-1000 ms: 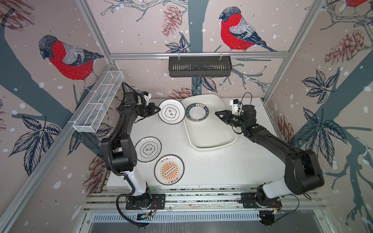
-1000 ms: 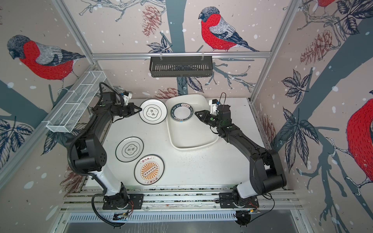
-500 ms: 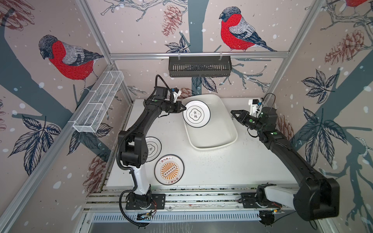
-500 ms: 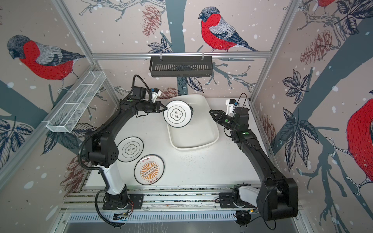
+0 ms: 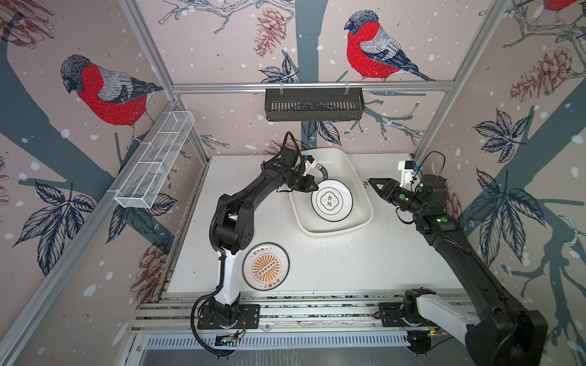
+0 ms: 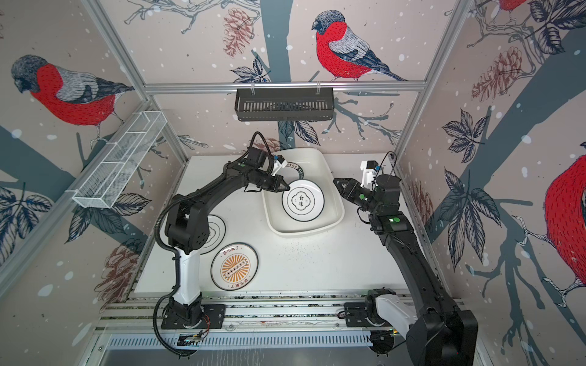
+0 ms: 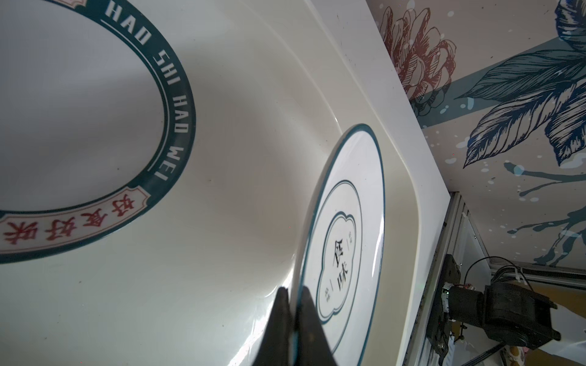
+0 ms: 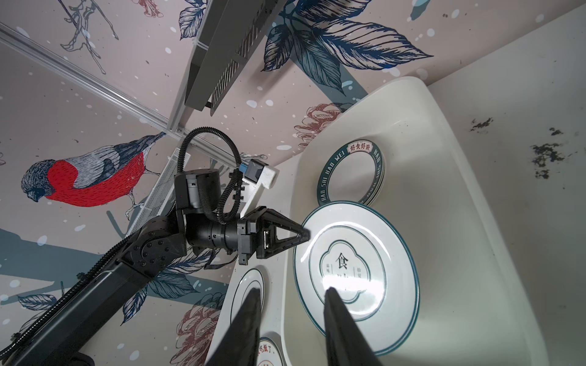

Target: Place the plates into the plastic bin on the countertop

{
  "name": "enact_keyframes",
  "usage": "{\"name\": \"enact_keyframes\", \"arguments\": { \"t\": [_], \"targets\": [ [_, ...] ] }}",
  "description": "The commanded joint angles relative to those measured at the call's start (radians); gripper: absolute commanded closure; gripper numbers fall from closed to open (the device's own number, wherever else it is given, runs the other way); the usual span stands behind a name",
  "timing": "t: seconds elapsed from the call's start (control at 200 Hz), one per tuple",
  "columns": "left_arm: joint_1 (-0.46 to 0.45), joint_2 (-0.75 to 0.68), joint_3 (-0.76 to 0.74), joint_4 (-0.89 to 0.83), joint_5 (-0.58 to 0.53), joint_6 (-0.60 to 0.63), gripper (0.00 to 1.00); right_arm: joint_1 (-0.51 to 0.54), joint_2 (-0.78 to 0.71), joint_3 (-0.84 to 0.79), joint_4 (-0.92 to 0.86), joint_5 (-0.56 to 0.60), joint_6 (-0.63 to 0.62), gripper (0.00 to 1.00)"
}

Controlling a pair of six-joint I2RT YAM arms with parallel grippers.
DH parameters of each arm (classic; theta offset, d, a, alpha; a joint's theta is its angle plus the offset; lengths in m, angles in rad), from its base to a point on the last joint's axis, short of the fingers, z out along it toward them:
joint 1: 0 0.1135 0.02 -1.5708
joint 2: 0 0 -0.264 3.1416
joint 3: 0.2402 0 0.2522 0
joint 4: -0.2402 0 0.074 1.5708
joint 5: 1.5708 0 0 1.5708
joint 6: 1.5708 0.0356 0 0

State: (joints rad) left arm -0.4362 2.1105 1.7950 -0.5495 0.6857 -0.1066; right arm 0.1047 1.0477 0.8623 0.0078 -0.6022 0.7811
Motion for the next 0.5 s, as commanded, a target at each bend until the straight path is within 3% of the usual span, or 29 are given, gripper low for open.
{"name": "enact_keyframes", "arguments": {
  "t": [0.0,0.495],
  "targets": [
    [-0.015,0.032,0.023,0.037,-0.001,-0.01,1.0,-0.003,-0.013,-0.015,-0.006,-0.012,-0.016,0.64],
    [-0.047,0.185,0.164,-0.029,-0.011,0.042,1.0,-0.011,-0.016,-0.066,-0.004,-0.007,-0.026,0.65]
  ]
}}
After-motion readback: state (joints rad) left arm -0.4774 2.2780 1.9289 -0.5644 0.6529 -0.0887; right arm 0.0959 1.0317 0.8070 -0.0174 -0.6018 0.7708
